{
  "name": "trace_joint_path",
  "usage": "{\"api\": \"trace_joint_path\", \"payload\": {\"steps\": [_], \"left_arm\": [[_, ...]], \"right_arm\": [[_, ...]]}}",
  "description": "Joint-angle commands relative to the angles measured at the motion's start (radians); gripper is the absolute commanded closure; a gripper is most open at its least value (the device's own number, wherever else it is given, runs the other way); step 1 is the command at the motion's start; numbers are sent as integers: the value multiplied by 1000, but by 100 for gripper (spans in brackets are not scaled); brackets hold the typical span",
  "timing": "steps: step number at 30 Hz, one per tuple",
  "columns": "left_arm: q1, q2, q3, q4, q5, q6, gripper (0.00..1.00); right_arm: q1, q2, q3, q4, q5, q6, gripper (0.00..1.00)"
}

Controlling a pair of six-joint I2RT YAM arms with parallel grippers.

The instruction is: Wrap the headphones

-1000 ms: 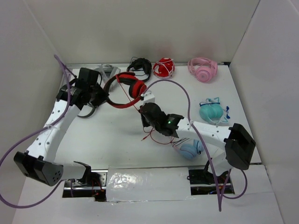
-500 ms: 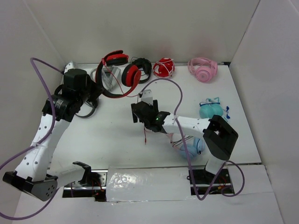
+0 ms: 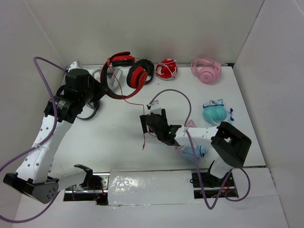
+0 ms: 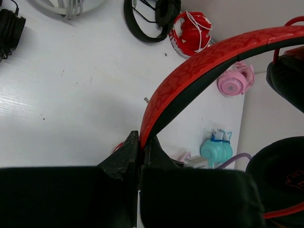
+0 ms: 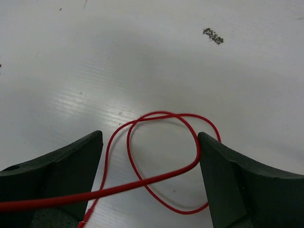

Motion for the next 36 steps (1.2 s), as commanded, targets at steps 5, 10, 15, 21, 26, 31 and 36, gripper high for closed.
{"api": "trace_joint_path", "payload": {"steps": [5, 10, 15, 21, 26, 31, 36], "left_arm": [[-7, -3, 116, 92, 26, 86, 100], [-2, 79, 191, 49, 22, 129, 100], [4, 138, 211, 37, 16, 137, 100], [7, 196, 233, 12, 9, 143, 100], [5, 196, 228, 20, 48, 155, 100], [4, 179, 214, 29, 75, 164, 100], [-1, 167, 227, 25, 107, 181, 100]], "right_arm": [[13, -109, -164, 341, -158, -199, 13], [90, -314, -296, 273, -175, -213, 5], [142, -477, -360, 173, -146, -159, 0], [193, -617, -374, 153, -98, -193, 0], [188, -686, -543, 552, -138, -440, 0], [119, -569, -546, 653, -334, -534, 0], [109, -370, -503, 785, -303, -583, 0]]}}
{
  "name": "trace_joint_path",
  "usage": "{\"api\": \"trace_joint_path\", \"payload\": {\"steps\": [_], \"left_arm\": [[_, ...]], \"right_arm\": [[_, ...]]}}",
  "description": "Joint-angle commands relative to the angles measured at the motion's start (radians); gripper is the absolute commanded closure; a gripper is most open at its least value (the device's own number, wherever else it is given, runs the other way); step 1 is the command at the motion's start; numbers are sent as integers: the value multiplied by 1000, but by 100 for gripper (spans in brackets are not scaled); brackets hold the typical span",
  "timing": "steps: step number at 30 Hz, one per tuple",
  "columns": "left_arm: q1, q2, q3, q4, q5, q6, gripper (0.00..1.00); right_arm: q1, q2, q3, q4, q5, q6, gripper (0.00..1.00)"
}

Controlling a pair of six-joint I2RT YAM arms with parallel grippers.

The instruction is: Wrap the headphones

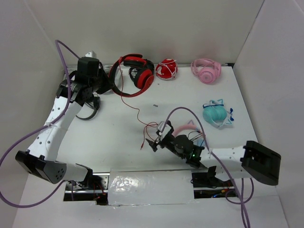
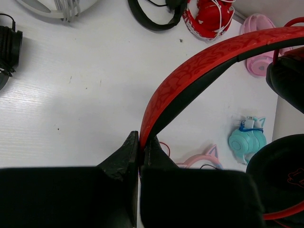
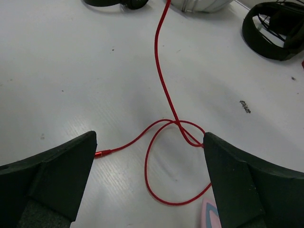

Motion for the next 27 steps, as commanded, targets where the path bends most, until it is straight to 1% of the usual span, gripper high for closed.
{"api": "trace_joint_path", "payload": {"steps": [1, 4, 5, 6, 7, 8, 9, 10, 11, 12, 13, 14, 15, 18, 20, 21, 24, 26, 27], "left_arm": [[-3, -54, 53, 83, 61, 17, 100], [-5, -73, 49, 92, 88, 32, 100], [-7, -74, 49, 98, 100, 47, 100], [-8, -77, 49, 98, 120, 53, 100], [-8, -88, 49, 101, 129, 61, 100], [-8, -94, 46, 103, 138, 76, 100], [-8, -103, 43, 106, 156, 83, 100], [-7, -119, 30, 112, 181, 90, 100], [-7, -131, 22, 133, 195, 95, 100], [-7, -140, 2, 145, 222, 96, 100], [-7, -163, -6, 158, 238, 107, 100], [-7, -174, -10, 168, 252, 109, 100], [-7, -183, -10, 181, 256, 113, 100], [-7, -177, 31, 158, 244, 122, 100], [-5, -176, 48, 143, 256, 135, 100], [-3, -183, 45, 153, 273, 142, 100], [-7, -217, 11, 192, 353, 161, 100], [-7, -238, 7, 187, 376, 165, 100], [-7, -248, 0, 190, 385, 175, 100]], "right_arm": [[-29, 108, 66, 192, -26, -77, 0], [-84, 217, 115, 240, -98, -70, 1], [-94, 272, 124, 275, -72, -61, 3], [-118, 297, 122, 313, -58, -60, 16], [-136, 320, 119, 394, -46, -53, 30], [-159, 350, 118, 421, -73, -18, 40], [-181, 334, 125, 404, -90, -8, 55], [-219, 303, 148, 318, -153, -5, 62], [-245, 294, 161, 276, -261, 15, 71], [-264, 288, 178, 242, -285, 28, 86], [-302, 289, 207, 173, -323, 38, 95], [-321, 289, 213, 154, -345, 51, 97], [-334, 288, 211, 156, -403, 71, 98], [-342, 245, 179, 162, -438, 91, 99], [-341, 233, 185, 147, -407, 98, 100], [-342, 222, 205, 106, -355, 102, 100], [-354, 206, 234, 59, -333, 101, 100], [-373, 206, 251, 35, -296, 131, 100], [-385, 216, 286, 13, -256, 147, 100]]}}
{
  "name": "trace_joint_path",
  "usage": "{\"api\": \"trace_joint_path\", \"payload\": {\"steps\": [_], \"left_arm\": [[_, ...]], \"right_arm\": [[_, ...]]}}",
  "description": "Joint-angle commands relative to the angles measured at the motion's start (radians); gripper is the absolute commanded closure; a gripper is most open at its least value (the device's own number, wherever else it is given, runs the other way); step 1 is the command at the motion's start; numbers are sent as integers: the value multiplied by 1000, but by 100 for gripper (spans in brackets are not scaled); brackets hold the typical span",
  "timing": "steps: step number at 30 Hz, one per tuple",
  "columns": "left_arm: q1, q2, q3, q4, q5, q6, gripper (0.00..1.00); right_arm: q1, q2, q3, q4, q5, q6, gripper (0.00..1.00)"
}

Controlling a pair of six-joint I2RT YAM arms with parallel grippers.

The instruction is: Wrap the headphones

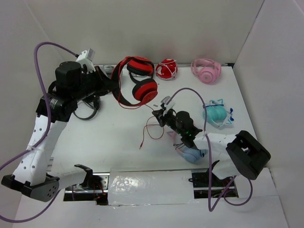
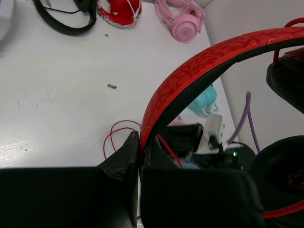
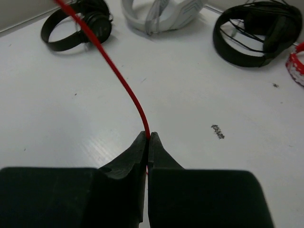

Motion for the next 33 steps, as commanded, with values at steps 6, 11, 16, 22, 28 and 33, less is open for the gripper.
{"api": "trace_joint_path", "payload": {"steps": [6, 11, 16, 22, 28, 33], "left_arm": [[-12, -174, -150, 164, 143, 39, 100], [-15, -175, -180, 112, -49, -23, 100], [-17, -135, -151, 31, -207, -94, 100], [-9, -60, -62, -9, -503, -257, 100], [2, 77, 153, -20, -546, -251, 100], [11, 112, 212, 6, -555, -246, 100]], "right_arm": [[-220, 12, 177, -146, 46, 157, 100], [-333, -34, 189, -235, 46, 213, 100], [-375, -147, 108, -248, 80, 216, 100], [-355, -331, -31, -308, 8, 254, 100], [-314, -378, -70, -411, 57, 257, 100], [-312, -362, -53, -437, 58, 239, 100]]}}
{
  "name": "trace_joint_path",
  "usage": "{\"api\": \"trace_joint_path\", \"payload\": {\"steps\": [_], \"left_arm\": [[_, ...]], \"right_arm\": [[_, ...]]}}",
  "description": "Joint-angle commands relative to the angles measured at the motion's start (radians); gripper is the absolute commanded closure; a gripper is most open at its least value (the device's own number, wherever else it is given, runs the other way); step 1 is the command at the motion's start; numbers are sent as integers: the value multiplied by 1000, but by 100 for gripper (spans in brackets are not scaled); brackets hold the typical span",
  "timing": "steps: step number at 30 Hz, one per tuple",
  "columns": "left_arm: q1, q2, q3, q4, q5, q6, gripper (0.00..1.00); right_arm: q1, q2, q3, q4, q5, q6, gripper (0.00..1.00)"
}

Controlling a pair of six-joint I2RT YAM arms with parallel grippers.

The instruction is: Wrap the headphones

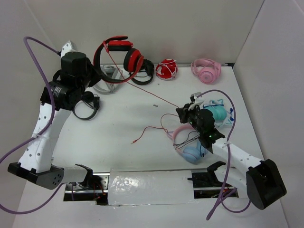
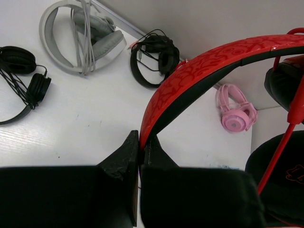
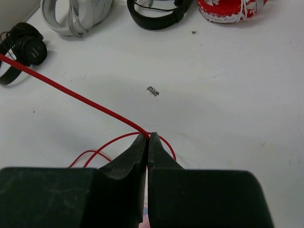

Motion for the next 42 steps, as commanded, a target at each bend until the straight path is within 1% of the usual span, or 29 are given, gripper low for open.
{"api": "trace_joint_path", "payload": {"steps": [1, 2, 4, 5, 6, 8, 9, 11, 12, 14, 15, 16, 18, 20, 23, 24, 25, 26, 27, 28, 29, 30, 31, 32, 33, 34, 37, 38, 42], "left_arm": [[9, -4, 66, 98, -47, -28, 100], [14, -5, 66, 113, -44, -25, 100], [27, -14, 48, 145, 25, 12, 100], [34, -30, 37, 190, 65, 50, 100], [40, -40, 30, 204, 152, 64, 100], [49, -76, -6, 253, 229, 117, 100], [51, -89, -41, 274, 313, 145, 100], [51, -132, -90, 346, 413, 246, 100], [51, -145, -128, 356, 502, 269, 100], [51, -169, -164, 356, 571, 303, 100], [48, -177, -209, 371, 614, 324, 100], [46, -191, -237, 379, 694, 349, 100], [32, -208, -317, 408, 789, 374, 100], [14, -211, -368, 432, 829, 435, 100], [-50, -173, -406, 416, 796, 481, 100], [-81, -142, -409, 405, 791, 498, 100], [-103, -127, -409, 383, 788, 536, 100], [-144, -113, -412, 376, 756, 552, 100], [-167, -88, -415, 369, 721, 559, 100], [-190, -77, -420, 359, 681, 582, 100], [-228, -68, -428, 350, 594, 590, 100], [-242, -42, -428, 337, 544, 599, 100], [-259, -28, -425, 322, 491, 598, 100], [-276, -13, -419, 293, 396, 596, 100], [-287, 33, -405, 258, 333, 595, 100], [-287, 33, -405, 257, 332, 595, 100], [-295, 84, -391, 216, 247, 596, 100], [-296, 108, -386, 202, 169, 593, 100], [-305, 185, -333, 127, 84, 588, 100]], "right_arm": [[2, 1, 15, -44, 47, -6, 100], [0, 15, 10, -28, 32, 1, 100], [-1, 39, 16, -23, 9, 13, 100], [-1, 74, 45, -46, 23, 12, 100], [-1, 94, 64, -59, 48, 14, 100], [-7, 140, 100, -75, 73, 9, 100], [-14, 151, 108, -66, 72, 10, 100], [-34, 182, 130, -38, 52, 10, 100], [-41, 194, 142, -34, 46, 6, 100], [-52, 228, 182, -21, 32, -12, 100], [-52, 237, 196, -14, 32, -22, 100], [-58, 255, 229, -6, 32, -31, 100], [-63, 286, 269, 3, 35, -39, 100], [-70, 314, 344, 23, 40, -54, 100], [-81, 386, 482, 20, 81, -75, 100], [-87, 406, 536, -6, 82, -83, 100], [-92, 447, 643, -68, 78, -104, 100], [-98, 466, 692, -98, 72, -121, 100], [-96, 496, 779, -125, 69, -135, 100], [-98, 503, 815, -176, 64, -157, 100], [-98, 506, 843, -200, 61, -167, 100], [-95, 501, 873, -217, 61, -177, 100], [-96, 492, 881, -224, 55, -187, 100], [-96, 484, 884, -230, 55, -190, 100], [-96, 449, 897, -266, 52, -230, 100], [-96, 449, 897, -267, 52, -230, 100], [-87, 388, 891, -329, 40, -276, 100], [-83, 351, 877, -345, 43, -305, 100], [-28, 260, 846, -423, 32, -376, 100]]}}
